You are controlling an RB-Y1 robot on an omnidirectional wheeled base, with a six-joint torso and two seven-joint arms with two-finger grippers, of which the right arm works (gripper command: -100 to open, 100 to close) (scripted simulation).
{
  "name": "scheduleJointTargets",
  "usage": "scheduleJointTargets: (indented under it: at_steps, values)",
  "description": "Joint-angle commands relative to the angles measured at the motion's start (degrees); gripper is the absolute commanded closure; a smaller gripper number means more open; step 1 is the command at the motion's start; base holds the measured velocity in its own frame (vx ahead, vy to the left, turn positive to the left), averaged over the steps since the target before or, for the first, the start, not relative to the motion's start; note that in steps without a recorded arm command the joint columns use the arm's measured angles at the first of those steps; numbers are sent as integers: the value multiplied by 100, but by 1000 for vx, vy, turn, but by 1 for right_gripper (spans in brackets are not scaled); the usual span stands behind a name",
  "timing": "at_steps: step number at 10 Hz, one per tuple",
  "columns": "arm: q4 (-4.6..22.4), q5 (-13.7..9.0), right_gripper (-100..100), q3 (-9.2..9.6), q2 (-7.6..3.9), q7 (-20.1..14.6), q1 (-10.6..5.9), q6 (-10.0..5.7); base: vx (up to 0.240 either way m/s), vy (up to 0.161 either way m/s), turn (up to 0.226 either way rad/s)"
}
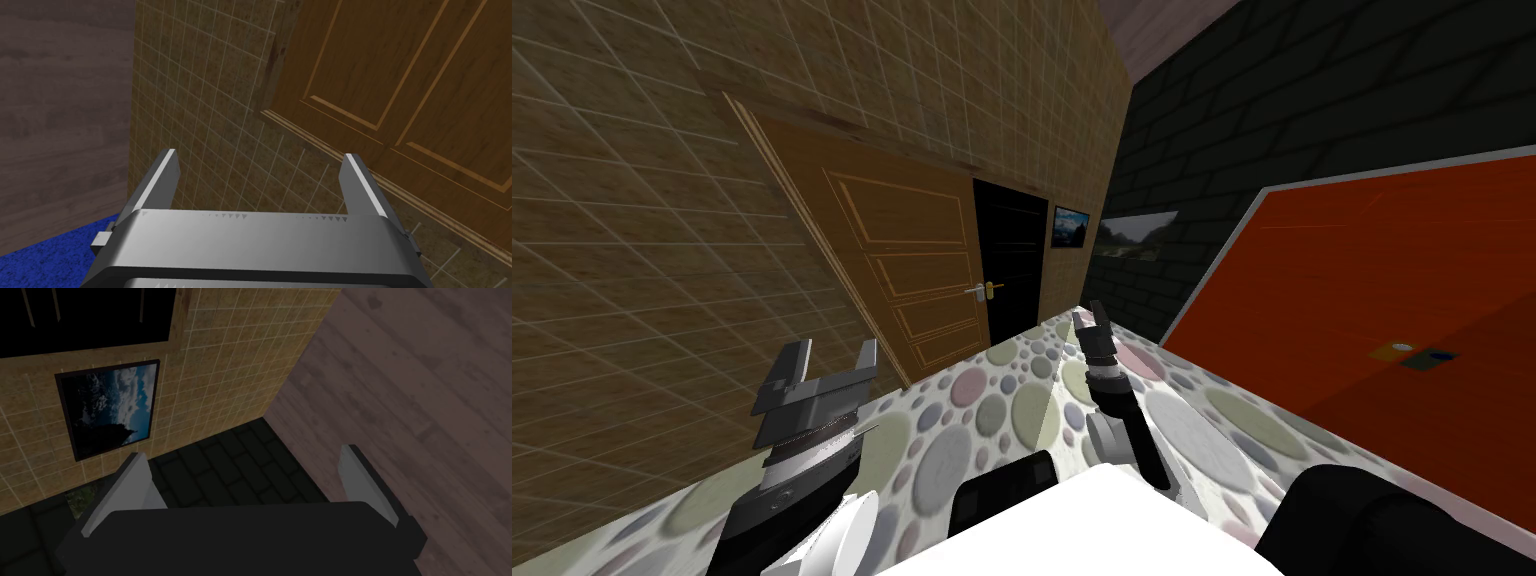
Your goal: Pull the door open
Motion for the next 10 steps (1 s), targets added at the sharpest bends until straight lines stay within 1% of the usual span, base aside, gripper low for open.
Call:
scheduleJointTargets:
  at_steps: [1,4,5,6,7,10]
  values:
    - [182,29,-100,-23,-61,-57,-98,14,85,45,70]
    - [501,79,-100,-63,-155,-157,-270,37,183,-7,61]
    - [583,92,-100,-74,-177,-183,-314,44,109,21,41]
    - [747,118,-100,-94,-221,-234,-403,56,129,9,58]
    - [848,134,-100,-107,-245,-266,-457,63,130,0,75]
    - [1156,183,-100,-146,-316,-363,-623,86,87,3,48]
